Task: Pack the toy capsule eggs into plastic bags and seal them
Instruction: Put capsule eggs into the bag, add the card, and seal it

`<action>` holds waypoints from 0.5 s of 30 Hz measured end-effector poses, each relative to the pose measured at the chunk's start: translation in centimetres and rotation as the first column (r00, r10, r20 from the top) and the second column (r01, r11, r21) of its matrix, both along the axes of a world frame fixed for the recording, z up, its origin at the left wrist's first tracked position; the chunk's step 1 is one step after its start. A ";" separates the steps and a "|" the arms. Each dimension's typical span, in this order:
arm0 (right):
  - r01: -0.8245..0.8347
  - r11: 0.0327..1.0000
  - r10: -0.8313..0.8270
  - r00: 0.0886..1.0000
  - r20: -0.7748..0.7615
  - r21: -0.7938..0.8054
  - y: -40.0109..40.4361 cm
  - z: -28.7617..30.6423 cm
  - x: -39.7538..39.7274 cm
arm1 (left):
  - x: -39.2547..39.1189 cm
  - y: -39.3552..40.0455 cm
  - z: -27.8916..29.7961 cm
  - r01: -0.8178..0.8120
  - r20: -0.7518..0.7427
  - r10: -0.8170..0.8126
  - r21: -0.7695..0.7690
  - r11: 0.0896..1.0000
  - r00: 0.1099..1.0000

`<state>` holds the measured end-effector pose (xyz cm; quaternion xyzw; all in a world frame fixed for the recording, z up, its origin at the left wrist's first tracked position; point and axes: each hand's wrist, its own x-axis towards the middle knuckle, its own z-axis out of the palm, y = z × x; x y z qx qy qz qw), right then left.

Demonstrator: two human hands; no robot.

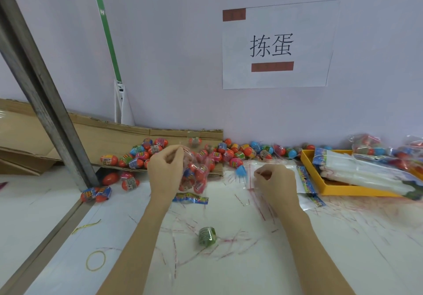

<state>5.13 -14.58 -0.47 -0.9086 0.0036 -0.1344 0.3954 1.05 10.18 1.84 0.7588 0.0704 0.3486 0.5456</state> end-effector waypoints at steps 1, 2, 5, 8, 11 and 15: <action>0.001 1.000 -0.002 1.000 -0.020 -0.012 -0.1 0.0 0.0 | 0.0 -0.1 0.0 0.013 -0.010 -0.013 0.013 1.000 1.000; 0.012 1.000 -0.013 0.999 -0.040 -0.022 -0.2 0.0 0.0 | 0.1 -0.2 -0.1 0.026 -0.022 -0.026 0.029 0.999 0.999; 0.035 0.998 -0.041 0.995 -0.092 -0.060 -0.5 -0.1 0.3 | 0.1 -0.7 0.0 0.076 -0.033 -0.075 0.054 0.996 0.997; 0.037 0.998 -0.041 0.996 -0.076 -0.055 -0.4 -0.3 0.3 | -0.3 -1.4 0.3 0.122 -0.041 -0.119 0.084 0.989 0.992; 0.000 1.000 0.000 0.999 0.042 0.012 0.2 -0.4 0.3 | -0.3 -1.6 0.5 0.162 -0.091 -0.158 0.030 0.986 0.983; -0.147 0.988 0.139 0.981 0.136 0.047 1.2 -0.3 0.0 | -0.4 -1.8 0.6 0.189 -0.136 -0.193 -0.036 0.981 0.972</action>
